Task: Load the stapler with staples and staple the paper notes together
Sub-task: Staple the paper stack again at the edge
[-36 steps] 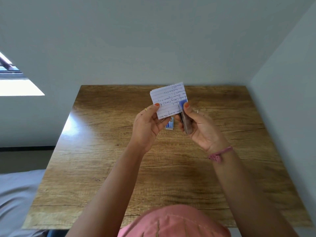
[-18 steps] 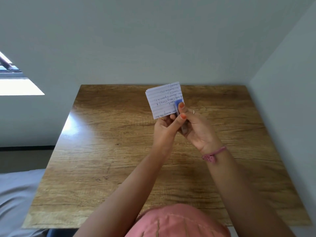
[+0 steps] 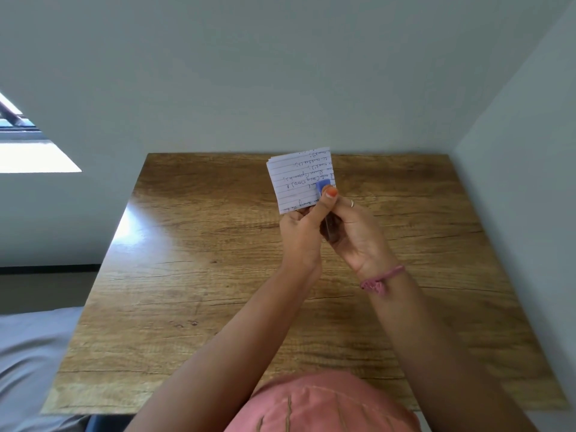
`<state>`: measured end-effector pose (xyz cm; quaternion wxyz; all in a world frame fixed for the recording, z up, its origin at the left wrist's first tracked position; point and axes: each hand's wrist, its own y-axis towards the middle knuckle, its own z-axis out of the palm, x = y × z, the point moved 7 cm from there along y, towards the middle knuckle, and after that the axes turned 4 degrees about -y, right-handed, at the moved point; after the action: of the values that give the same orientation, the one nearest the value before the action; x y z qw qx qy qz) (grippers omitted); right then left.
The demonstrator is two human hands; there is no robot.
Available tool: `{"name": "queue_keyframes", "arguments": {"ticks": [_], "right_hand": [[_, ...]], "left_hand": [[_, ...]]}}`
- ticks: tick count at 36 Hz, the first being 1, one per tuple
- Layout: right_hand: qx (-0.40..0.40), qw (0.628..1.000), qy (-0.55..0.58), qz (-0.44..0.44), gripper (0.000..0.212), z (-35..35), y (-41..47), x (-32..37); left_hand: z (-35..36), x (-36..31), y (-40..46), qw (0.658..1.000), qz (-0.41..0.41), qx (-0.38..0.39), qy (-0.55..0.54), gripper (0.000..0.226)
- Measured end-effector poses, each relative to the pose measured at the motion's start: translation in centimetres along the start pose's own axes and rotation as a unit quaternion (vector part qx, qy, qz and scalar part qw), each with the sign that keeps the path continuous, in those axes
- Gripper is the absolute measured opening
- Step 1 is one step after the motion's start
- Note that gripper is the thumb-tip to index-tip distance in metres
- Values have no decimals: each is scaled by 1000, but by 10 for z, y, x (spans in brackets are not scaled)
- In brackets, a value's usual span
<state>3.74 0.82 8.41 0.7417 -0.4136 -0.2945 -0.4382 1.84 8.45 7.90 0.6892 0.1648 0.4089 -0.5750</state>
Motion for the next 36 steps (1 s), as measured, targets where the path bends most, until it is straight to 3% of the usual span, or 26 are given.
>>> {"name": "queue_keyframes", "arguments": {"ticks": [9, 15, 19, 22, 36], "right_hand": [[-35, 998, -38, -24, 35, -3, 2, 1], [-24, 998, -49, -31, 15, -3, 1, 3], [7, 1000, -20, -22, 20, -1, 1, 5], [7, 999, -27, -17, 26, -4, 2, 4], [65, 997, 4, 39, 44, -7, 2, -4]], "left_hand": [[2, -2, 3, 999, -13, 35, -1, 40], [4, -4, 1, 996, -15, 83, -19, 54], [-8, 0, -2, 993, -4, 25, -114, 34], [-17, 0, -2, 995, 24, -7, -96, 17], [-29, -3, -3, 995, 12, -58, -79, 13]]}}
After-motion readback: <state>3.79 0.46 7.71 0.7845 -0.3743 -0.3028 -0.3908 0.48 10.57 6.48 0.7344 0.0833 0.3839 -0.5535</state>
